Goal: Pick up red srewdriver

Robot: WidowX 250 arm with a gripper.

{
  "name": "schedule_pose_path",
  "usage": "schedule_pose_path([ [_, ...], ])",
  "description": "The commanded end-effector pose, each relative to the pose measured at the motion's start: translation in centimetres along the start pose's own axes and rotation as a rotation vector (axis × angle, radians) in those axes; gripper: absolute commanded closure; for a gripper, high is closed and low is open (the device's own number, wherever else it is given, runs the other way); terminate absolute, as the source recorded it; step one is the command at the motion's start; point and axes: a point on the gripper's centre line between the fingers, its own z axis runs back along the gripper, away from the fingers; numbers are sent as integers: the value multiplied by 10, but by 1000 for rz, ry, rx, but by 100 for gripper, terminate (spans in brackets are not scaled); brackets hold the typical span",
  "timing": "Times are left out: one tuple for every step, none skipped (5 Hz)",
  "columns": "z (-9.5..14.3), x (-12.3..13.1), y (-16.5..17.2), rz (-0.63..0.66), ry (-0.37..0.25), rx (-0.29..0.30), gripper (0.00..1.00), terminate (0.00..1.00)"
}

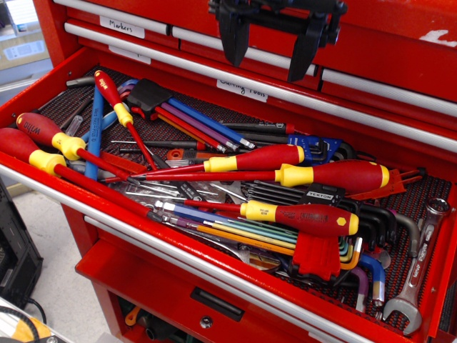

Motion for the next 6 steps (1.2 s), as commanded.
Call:
schedule_pose_path([
  [-17, -4, -37, -483, -54, 41, 0, 0],
  [-36, -5, -52, -722, -125, 2, 0, 0],
  [-56, -2, -60, -880, -209, -61, 0, 0],
  [-66, 9, -70, -913, -270, -88, 0, 0],
  [-68, 20, -83, -928, -279, -90, 0, 0],
  [-77, 29, -85, -937, -295, -138, 0, 0],
])
